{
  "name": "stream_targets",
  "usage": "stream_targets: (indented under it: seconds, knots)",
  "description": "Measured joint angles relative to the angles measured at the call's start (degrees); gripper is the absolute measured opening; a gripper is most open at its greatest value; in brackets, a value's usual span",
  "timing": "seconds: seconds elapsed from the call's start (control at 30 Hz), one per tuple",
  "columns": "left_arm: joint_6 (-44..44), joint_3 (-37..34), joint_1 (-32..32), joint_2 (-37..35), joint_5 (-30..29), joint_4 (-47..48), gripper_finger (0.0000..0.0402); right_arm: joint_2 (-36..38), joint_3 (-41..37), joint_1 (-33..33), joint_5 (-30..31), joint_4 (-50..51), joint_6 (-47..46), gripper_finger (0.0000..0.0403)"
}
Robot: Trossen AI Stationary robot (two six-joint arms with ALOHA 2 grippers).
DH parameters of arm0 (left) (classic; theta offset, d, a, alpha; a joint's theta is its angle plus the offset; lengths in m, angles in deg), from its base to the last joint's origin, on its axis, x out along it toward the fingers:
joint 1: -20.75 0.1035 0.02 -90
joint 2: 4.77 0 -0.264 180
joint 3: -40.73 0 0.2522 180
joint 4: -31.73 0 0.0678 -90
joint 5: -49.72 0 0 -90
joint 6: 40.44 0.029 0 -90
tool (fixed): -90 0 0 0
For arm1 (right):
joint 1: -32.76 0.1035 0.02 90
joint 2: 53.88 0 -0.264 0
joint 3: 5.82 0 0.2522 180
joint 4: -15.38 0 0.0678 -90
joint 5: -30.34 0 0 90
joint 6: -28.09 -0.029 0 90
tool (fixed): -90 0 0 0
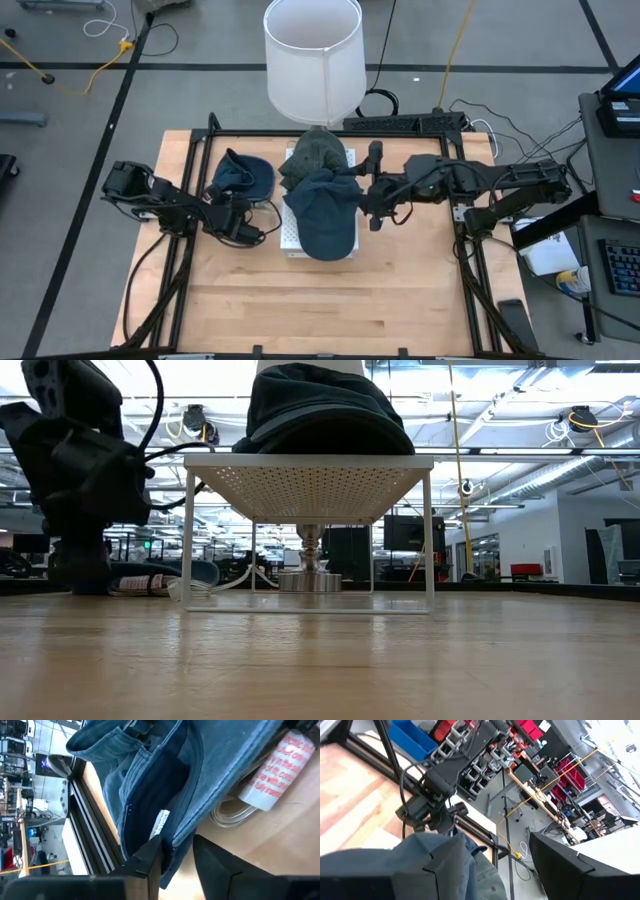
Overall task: Pick & Place hat
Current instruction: Stack the blue cap on the blue cap on the shelf
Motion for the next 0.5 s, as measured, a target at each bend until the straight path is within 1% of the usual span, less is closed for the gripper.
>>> stream_targets:
  seconds: [0.07,0.17,0.2,0.37,0.43,0.5]
  knots:
    - [-0.6,0.0,0.6,0.0,0.4,0.0,0.0091,0.0,0.0,0.0,-1.0,-0.9,-0.1,0.0209]
    - [-3.2,0.0,1.6,0.0,2.7,-0.1,0.0024,0.0,0.0,0.0,-2.7,-2.3,0.1,0.0192]
    - [-4.7,0.0,1.8,0.0,3.6,-0.2,0.0015,0.0,0.0,0.0,-2.7,-2.9,0.1,0.0186]
    - [-8.7,1.3,1.6,-0.7,7.9,0.4,0.0007,0.0,0.0,0.0,-2.7,-3.9,0.1,0.0156]
    - [-11.5,3.6,1.2,-2.0,8.3,2.9,0.0006,0.0,0.0,0.0,-2.7,-3.8,0.2,0.0146]
    - [-14.5,6.5,1.0,-3.6,8.2,7.5,0.0005,0.0,0.0,0.0,-2.7,-3.8,0.2,0.0138]
